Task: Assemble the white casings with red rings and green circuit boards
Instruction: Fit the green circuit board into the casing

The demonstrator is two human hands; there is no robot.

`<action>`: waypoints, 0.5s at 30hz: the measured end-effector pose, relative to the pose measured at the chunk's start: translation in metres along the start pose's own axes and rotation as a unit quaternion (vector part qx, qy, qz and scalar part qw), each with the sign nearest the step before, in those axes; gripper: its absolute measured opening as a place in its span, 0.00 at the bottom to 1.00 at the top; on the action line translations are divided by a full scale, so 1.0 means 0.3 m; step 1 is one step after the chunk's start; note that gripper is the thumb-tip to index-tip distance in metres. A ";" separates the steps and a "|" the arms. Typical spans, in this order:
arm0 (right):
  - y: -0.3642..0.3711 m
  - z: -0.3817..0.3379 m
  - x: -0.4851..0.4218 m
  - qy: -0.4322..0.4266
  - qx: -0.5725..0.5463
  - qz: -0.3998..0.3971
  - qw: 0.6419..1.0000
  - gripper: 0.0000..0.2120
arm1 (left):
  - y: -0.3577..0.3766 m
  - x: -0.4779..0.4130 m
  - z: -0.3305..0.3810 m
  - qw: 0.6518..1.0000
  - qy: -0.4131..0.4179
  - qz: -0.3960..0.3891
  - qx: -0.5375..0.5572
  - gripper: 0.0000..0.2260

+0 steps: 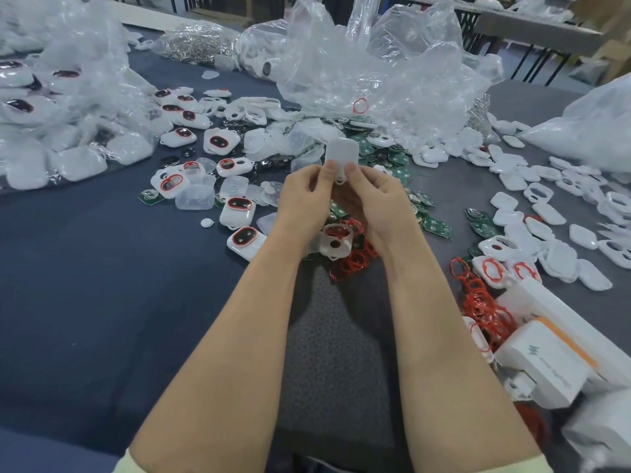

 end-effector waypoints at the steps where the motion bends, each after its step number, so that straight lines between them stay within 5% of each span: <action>1: 0.007 0.002 0.000 -0.011 0.003 0.013 1.000 0.10 | 0.000 0.001 -0.001 1.000 -0.006 0.002 0.017 0.15; 5: 0.023 0.010 0.005 -0.039 0.039 0.040 0.998 0.10 | 0.001 0.004 -0.009 0.999 -0.014 0.002 0.044 0.15; 9: 0.009 0.009 0.008 -0.129 0.276 0.061 0.950 0.10 | -0.002 -0.008 -0.014 0.997 -0.061 0.035 0.044 0.20; 12: -0.001 0.001 0.006 -0.145 0.331 0.046 0.931 0.13 | -0.021 -0.013 -0.006 0.988 -0.098 0.043 0.112 0.28; 15: 0.007 0.002 0.009 -0.135 0.320 0.039 0.937 0.18 | -0.023 -0.016 -0.015 0.983 -0.099 0.050 0.148 0.17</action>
Point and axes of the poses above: each hand's wrist, its own x-axis away from the middle knuckle, its own y-axis out of the palm, z = x × y, the point moved 2 cm from there along -x, towards the middle knuckle, and after that the axes turned 1 degree about -x, right-handed, at the moved point
